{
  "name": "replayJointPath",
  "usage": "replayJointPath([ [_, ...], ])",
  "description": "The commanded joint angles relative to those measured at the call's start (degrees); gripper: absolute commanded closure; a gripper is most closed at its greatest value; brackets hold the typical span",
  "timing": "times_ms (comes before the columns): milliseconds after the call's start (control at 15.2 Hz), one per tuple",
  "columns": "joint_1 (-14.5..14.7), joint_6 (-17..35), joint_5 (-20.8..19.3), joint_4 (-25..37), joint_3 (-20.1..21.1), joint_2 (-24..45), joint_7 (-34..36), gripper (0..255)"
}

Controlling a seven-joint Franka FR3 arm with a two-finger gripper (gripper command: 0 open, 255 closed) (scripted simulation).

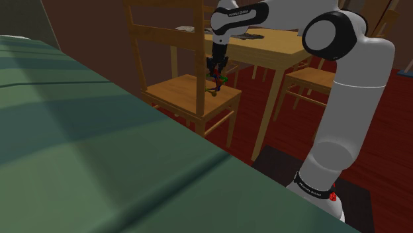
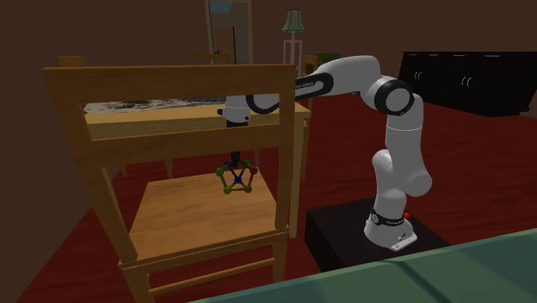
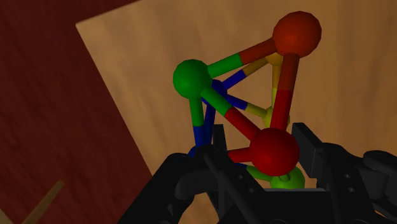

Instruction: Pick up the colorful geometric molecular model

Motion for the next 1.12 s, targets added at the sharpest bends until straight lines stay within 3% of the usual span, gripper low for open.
replayJointPath([
  [0,0.0,0.0,0.0,0.0,0.0,0.1,0.1,255],
  [1056,-0.4,-12.5,0.3,14.3,-0.1,2.0,0.2,255],
])
